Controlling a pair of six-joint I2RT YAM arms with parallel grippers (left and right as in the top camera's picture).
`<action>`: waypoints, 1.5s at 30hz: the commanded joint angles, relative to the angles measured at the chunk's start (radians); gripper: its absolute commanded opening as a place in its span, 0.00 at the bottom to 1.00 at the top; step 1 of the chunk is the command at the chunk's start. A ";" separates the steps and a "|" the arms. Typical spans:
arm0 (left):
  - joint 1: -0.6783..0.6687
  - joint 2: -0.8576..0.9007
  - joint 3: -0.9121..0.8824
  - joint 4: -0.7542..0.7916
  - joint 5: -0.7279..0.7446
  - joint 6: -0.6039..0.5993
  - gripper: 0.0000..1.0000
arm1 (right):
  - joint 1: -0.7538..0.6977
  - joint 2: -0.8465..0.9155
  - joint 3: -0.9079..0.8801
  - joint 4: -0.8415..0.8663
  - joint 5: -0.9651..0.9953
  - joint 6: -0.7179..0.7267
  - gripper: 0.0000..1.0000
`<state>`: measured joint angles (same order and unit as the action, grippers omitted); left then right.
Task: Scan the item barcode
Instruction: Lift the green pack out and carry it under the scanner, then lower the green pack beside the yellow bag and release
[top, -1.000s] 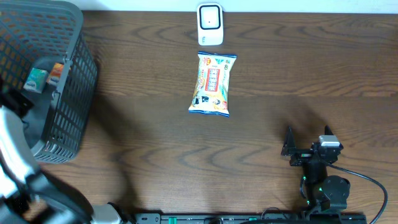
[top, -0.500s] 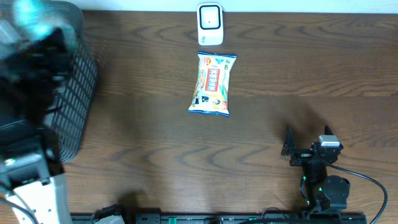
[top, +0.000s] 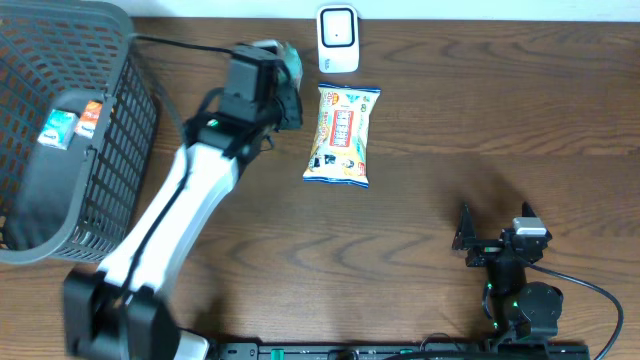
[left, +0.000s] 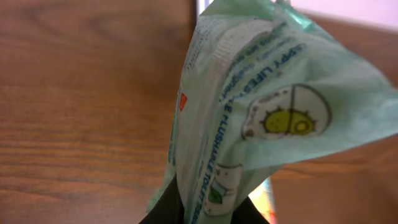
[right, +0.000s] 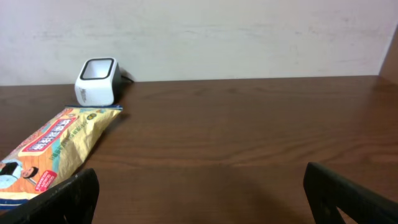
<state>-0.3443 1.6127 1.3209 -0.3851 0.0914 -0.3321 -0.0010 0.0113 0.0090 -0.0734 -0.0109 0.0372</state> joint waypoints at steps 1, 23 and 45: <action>0.000 0.124 0.010 0.054 -0.084 0.028 0.08 | -0.005 -0.006 -0.003 -0.002 0.001 0.007 0.99; -0.011 0.268 0.010 0.098 -0.045 -0.099 0.53 | -0.005 -0.006 -0.003 -0.001 0.001 0.007 0.99; 0.694 -0.414 0.072 0.066 -0.163 0.217 0.80 | -0.005 -0.006 -0.003 -0.002 0.001 0.007 0.99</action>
<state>0.1822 1.1744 1.3247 -0.2798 -0.1646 -0.1802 -0.0010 0.0109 0.0090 -0.0731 -0.0109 0.0376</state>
